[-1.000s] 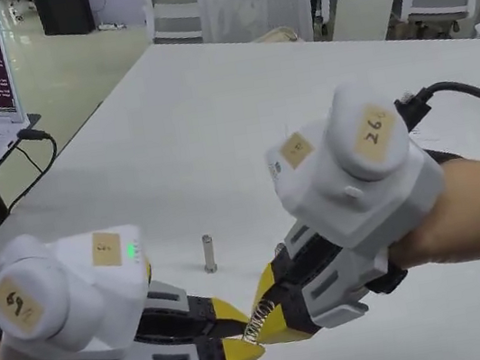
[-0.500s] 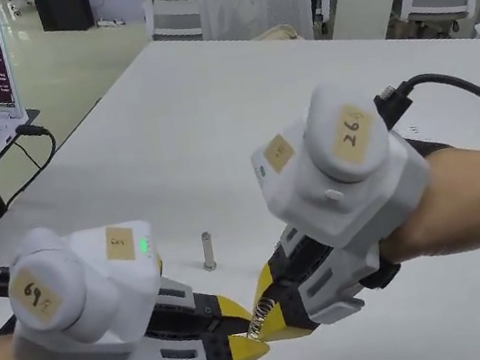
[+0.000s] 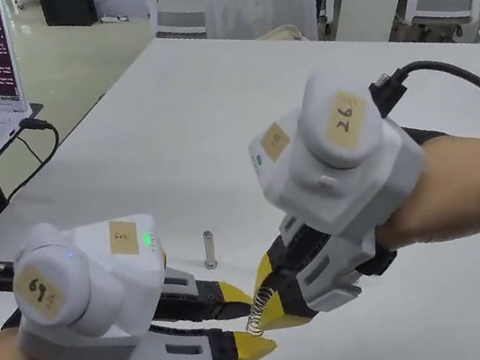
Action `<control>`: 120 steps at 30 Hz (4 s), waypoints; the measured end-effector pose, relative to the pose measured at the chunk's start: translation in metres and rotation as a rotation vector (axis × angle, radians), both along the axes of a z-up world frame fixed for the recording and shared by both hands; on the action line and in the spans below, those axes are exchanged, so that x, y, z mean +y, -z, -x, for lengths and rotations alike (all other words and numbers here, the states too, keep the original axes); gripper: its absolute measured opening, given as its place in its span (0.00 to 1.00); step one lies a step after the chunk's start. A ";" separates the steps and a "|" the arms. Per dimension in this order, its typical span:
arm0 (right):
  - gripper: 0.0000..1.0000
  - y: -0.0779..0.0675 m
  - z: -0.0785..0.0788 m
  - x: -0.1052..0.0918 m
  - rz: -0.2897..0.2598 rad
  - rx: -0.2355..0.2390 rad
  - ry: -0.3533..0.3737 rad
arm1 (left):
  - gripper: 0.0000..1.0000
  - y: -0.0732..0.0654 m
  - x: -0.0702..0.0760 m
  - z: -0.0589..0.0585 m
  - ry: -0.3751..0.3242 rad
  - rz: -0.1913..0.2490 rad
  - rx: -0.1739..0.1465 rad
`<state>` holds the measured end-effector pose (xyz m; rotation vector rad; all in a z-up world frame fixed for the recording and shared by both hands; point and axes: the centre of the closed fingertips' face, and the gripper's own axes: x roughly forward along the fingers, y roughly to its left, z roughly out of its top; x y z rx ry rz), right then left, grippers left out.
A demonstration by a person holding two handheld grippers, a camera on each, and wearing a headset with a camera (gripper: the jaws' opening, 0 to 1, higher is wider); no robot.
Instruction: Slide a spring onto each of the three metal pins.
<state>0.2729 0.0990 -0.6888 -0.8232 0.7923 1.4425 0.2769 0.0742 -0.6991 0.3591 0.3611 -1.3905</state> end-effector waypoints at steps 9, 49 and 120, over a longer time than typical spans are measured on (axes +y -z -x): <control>0.08 -0.007 -0.010 -0.001 0.014 -0.018 -0.002 | 0.18 0.002 0.009 -0.007 -0.037 0.021 0.019; 0.08 -0.024 -0.062 0.003 0.031 -0.079 0.036 | 0.56 0.012 0.046 -0.029 -0.231 0.077 0.065; 0.08 0.033 -0.143 0.030 0.085 -0.020 0.127 | 0.55 0.025 0.103 -0.039 -0.448 0.023 -0.028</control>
